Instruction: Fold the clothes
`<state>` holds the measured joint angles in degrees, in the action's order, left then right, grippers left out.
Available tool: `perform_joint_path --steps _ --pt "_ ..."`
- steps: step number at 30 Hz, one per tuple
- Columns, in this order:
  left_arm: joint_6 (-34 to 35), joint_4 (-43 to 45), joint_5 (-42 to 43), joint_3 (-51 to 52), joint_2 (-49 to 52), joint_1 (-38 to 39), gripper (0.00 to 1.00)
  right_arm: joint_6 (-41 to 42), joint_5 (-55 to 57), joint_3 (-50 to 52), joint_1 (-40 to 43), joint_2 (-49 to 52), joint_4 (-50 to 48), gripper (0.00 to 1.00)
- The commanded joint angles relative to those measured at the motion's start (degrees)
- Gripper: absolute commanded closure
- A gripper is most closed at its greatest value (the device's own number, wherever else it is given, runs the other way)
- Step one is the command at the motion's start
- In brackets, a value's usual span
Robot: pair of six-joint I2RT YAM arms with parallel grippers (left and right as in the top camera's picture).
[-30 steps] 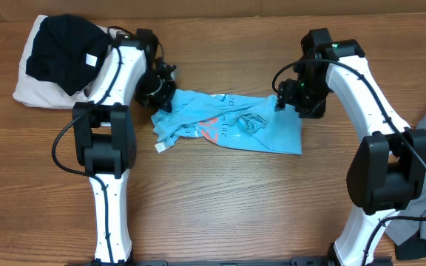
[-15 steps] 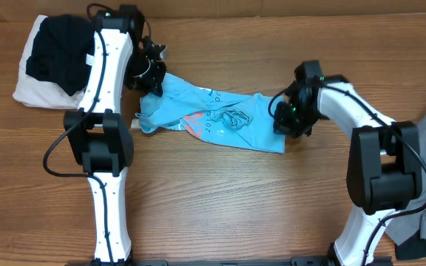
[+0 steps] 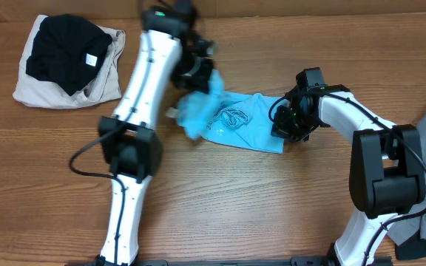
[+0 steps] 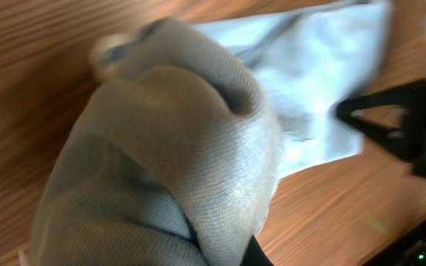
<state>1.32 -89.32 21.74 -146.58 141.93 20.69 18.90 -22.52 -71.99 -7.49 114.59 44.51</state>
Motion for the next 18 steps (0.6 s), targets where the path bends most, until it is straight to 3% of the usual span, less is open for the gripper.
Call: perform_joint_path --steps 1,8,18 --pt "5.7 2.9 2.5 -1.4 -0.3 5.9 0.96 0.5 0.3 1.7 -0.4 0.5 0.2 0.96" --pt "12.1 9.3 2.1 -1.4 -0.3 12.7 0.91 0.5 0.3 1.7 -0.3 0.5 0.4 0.96" --pt "13.9 10.5 -1.9 -1.3 -0.3 14.2 0.72 0.5 -2.3 -0.8 1.1 -0.3 1.4 0.96"
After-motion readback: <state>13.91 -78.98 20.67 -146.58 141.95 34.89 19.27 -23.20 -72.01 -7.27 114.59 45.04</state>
